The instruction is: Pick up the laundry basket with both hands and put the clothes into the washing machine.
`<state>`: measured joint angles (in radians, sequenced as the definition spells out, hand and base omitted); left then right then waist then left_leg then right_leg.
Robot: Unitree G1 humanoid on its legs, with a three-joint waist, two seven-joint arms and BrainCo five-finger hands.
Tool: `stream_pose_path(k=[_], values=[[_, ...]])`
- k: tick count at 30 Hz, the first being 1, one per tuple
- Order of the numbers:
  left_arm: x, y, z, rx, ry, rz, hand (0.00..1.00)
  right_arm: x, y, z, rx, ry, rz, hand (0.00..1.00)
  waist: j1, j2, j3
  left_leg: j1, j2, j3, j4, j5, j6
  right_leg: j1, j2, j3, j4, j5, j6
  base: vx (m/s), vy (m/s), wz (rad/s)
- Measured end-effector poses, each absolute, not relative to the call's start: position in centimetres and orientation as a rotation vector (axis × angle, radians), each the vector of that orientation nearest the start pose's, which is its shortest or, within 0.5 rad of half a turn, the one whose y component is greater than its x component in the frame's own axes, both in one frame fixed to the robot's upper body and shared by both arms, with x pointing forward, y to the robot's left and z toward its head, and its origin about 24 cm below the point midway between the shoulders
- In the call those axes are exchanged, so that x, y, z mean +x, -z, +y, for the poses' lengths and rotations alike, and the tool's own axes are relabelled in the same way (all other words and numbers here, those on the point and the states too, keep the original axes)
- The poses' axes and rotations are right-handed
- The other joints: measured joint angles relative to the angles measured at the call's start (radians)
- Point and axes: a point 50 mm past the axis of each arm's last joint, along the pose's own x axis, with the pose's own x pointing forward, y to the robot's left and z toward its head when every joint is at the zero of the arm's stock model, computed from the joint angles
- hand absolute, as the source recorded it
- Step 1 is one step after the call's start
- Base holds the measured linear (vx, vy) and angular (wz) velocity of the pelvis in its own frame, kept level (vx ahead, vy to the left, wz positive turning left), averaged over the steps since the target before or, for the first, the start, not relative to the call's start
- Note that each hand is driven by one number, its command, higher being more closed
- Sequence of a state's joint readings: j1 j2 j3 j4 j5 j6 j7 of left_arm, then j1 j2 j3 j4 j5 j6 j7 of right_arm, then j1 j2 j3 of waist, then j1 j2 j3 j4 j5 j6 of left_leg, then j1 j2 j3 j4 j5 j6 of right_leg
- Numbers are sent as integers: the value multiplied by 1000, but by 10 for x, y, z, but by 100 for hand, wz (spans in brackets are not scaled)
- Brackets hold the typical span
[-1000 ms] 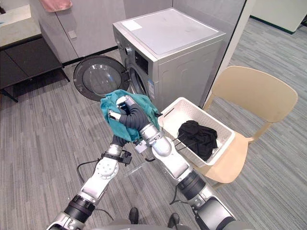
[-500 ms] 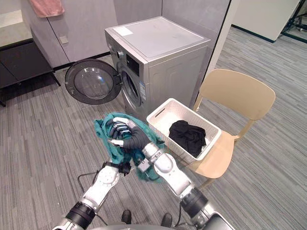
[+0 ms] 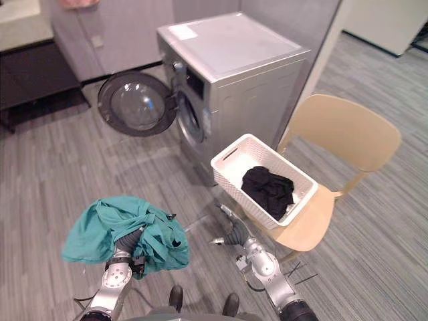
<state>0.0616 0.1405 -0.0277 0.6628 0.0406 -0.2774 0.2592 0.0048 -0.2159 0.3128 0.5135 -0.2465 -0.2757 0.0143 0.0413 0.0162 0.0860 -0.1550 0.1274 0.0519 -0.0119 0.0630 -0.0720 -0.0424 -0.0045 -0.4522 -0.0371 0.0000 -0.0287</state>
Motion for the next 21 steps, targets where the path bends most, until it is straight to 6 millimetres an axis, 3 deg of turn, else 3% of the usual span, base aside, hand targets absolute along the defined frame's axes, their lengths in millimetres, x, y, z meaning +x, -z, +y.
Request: stream_pose_path(k=[2,4,6,8,10,11,13,14,15,16,17,19,21], values=[[181,94,200,228,-236,491,100,205,77,-149,-491,-338,364,0,-4,1,5,-20,17,169,30,-50,65,-20,-48,-55,52,-41,21,56,99,83],[176,100,197,218,-229,524,100,200,87,-159,-486,-293,428,0,1,9,10,-23,27,246,33,-49,62,-32,-71,-77,80,-51,42,194,116,47],[164,108,200,217,-238,577,100,194,98,-161,-453,-266,500,0,1,9,13,-25,27,248,58,-17,32,-23,-88,-91,105,-66,57,178,103,32],[151,116,207,208,-262,638,100,187,106,-158,-417,-228,556,0,-1,-14,24,-16,-9,231,99,-52,40,10,-136,-117,127,-93,96,254,138,38],[143,119,207,200,-262,663,100,187,107,-159,-405,-202,568,0,2,-19,28,-22,-29,223,151,-103,55,18,-176,-129,174,-125,128,217,135,29],[140,121,206,195,-257,673,100,187,107,-160,-398,-188,572,0,3,-29,34,-23,-44,220,193,-158,65,6,-229,-125,282,-172,154,213,142,29],[132,124,205,187,-252,697,100,187,107,-162,-399,-177,573,0,1,-30,35,-14,-81,193,235,-219,87,-69,-326,-70,536,-194,154,266,193,36],[134,122,206,189,-254,688,100,187,107,-162,-400,-171,573,0,-2,-37,43,16,-108,166,247,-243,99,-156,-376,30,743,-154,91,336,218,54],[136,121,209,200,-253,678,100,186,108,-160,-388,-171,578,0,-7,-41,53,32,-116,140,258,-258,113,-210,-377,118,857,-134,75,464,176,74],[139,119,211,209,-251,669,100,184,109,-157,-377,-172,590,0,-13,-33,65,58,-112,100,263,-284,117,-253,-319,195,931,-210,101,393,88,73],[139,119,211,209,-253,667,100,184,110,-156,-366,-169,592,0,-21,-34,67,76,-109,82,257,-289,119,-269,-284,211,933,-238,98,483,59,83],[148,113,214,218,-252,631,100,187,106,-159,-343,-153,573,0,-36,-36,89,159,-103,36,216,-292,115,-342,-187,220,850,-291,75,443,-14,78],[156,109,212,214,-246,607,100,189,104,-165,-346,-141,570,0,-39,-29,107,194,-92,24,216,-288,109,-395,-145,202,716,-281,69,363,-59,61]])
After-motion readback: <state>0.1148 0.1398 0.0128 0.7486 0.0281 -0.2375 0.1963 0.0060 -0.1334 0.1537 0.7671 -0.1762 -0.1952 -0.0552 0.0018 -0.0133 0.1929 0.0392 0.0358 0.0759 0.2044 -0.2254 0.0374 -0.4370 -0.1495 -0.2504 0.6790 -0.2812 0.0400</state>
